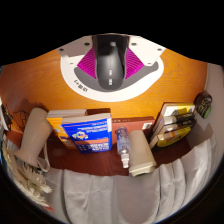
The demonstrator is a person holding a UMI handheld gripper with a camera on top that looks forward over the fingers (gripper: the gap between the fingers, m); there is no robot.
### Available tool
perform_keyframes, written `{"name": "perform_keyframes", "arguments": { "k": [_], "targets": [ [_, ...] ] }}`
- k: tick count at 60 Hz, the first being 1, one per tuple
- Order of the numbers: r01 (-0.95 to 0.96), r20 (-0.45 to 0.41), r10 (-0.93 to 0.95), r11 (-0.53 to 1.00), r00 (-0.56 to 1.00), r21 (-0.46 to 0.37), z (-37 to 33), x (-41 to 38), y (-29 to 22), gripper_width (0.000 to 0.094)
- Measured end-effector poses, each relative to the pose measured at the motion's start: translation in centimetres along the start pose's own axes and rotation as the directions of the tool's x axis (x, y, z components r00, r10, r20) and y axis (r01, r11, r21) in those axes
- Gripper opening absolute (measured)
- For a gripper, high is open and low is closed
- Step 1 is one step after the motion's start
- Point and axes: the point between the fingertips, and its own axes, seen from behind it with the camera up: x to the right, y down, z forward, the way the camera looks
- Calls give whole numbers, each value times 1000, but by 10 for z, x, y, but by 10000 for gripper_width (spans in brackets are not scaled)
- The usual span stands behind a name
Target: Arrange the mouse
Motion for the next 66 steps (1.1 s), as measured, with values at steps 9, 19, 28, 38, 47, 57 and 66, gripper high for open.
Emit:
{"name": "perform_keyframes", "arguments": {
  "k": [9,19,28,38,47,57,66],
  "targets": [
    [32,-8,-31,999,999,21,2,1,3,446],
    [-6,11,6,999,1000,39,2,-7,0,641],
    [44,-2,-44,998,999,41,-16,-12,-11,834],
    [30,-3,-30,989,1000,148,-103,-20,-50,866],
    [4,9,-6,968,1000,252,-211,-27,-64,862],
    [24,-2,-24,941,1000,339,-309,-30,-51,859],
    [51,-29,-43,931,999,361,-356,-29,-28,858]
  ]
}}
